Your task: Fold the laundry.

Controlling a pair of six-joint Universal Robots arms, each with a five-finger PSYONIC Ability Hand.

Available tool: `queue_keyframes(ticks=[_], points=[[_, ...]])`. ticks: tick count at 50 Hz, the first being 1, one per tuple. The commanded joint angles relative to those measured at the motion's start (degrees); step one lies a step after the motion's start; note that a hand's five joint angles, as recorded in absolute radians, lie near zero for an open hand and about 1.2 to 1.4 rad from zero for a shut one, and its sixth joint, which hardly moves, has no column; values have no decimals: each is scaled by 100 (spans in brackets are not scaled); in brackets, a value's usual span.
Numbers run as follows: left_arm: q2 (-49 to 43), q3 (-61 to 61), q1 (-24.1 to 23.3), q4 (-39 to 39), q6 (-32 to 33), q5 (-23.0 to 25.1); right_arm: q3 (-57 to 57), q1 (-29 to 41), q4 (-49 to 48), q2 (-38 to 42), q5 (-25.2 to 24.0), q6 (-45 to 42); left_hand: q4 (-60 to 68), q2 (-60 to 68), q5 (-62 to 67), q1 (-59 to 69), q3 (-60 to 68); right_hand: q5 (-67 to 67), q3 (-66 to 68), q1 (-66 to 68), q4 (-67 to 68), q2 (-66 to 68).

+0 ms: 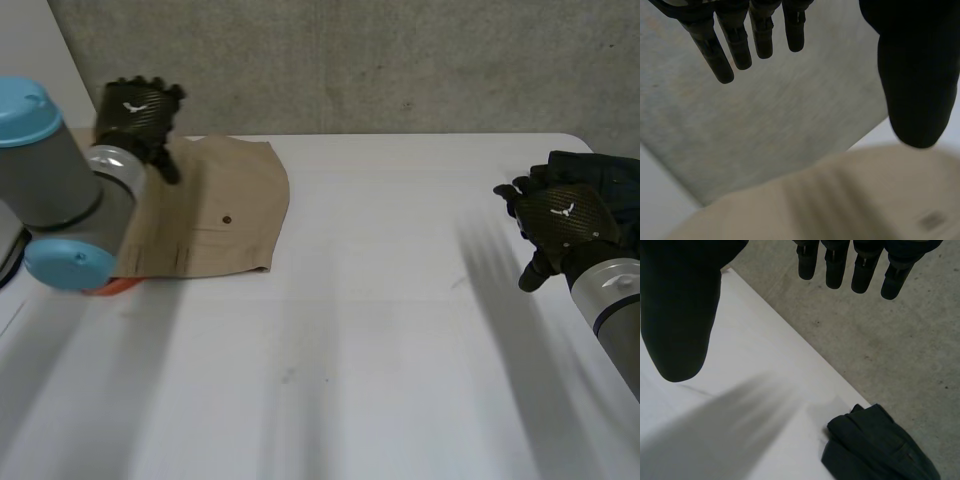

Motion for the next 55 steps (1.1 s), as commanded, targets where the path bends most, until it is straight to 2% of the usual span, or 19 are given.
queue_keyframes(ticks=[1,5,7,10,11,15,16,19,26,31,34,40,43,49,50,54,55], points=[[-1762,1260,899,498,2068,552,20,2,9,133,7,-8,-90,-133,-30,-29,-142,-282,-215,-268,-236,-222],[-2617,1965,1049,956,2395,534,64,2,9,142,16,-8,195,151,255,255,142,-282,-215,-268,-236,-222],[-2846,2124,1085,1045,2439,543,91,2,9,142,7,-17,948,904,1008,1008,895,-282,-215,-268,-236,-222],[-2952,2213,1041,1115,2431,534,99,-7,9,142,7,-8,6116,6072,6176,6176,6063,-282,-215,-268,-236,-222],[-2935,2186,1006,1115,2413,526,99,-7,17,142,7,-17,6564,6521,6624,6625,6512,-282,-215,-268,-236,-222],[-2374,1958,708,1142,2229,394,117,-33,9,151,7,-17,6569,6525,6629,6629,6516,-282,-215,-268,-236,-222],[-1963,1775,498,1168,2028,289,117,-33,9,142,7,-26,6569,6525,6629,6629,6516,-282,-215,-268,-236,-222],[-1337,1449,251,1255,1623,174,108,-33,9,142,7,-35,6569,6525,6629,6629,6516,-282,-215,-268,-236,-222],[210,912,-636,1116,50,104,117,-25,9,142,-2,-26,6569,6525,6629,6629,6516,-282,-215,-268,-236,-222],[800,815,-1532,326,-924,-19,108,-60,9,133,-2,-17,6569,6525,6629,6629,6516,-282,-215,-268,-236,-222],[827,815,-1867,105,-1365,-247,108,-69,9,125,7,0,6569,6525,6629,6629,6516,-282,-215,-268,-236,-222],[670,640,-2456,-150,-2350,-1082,82,-77,18,107,25,9,6569,6525,6629,6629,6516,-282,-215,-268,-236,-222],[206,429,-2772,-413,-2596,-1241,47,-77,18,98,42,9,6569,6525,6629,6629,6516,-282,-215,-268,-236,-222],[-543,235,-3230,-1116,-2878,-1241,3,-200,52,89,42,9,6569,6525,6629,6629,6516,-282,-215,-268,-236,-222],[-605,130,-3274,-1378,-2983,-1198,3,-235,61,89,42,9,6288,6245,6348,6349,6235,-282,-215,-268,-236,-222],[-448,-116,-3301,-1714,-3080,-1179,-6,-262,70,89,60,9,1370,1327,1430,1431,1318,-282,-215,-268,-236,-222],[-369,-134,-3301,-1767,-3072,-1180,-6,-262,79,89,60,9,1007,964,1067,1068,954,-282,-215,-268,-236,-222]])
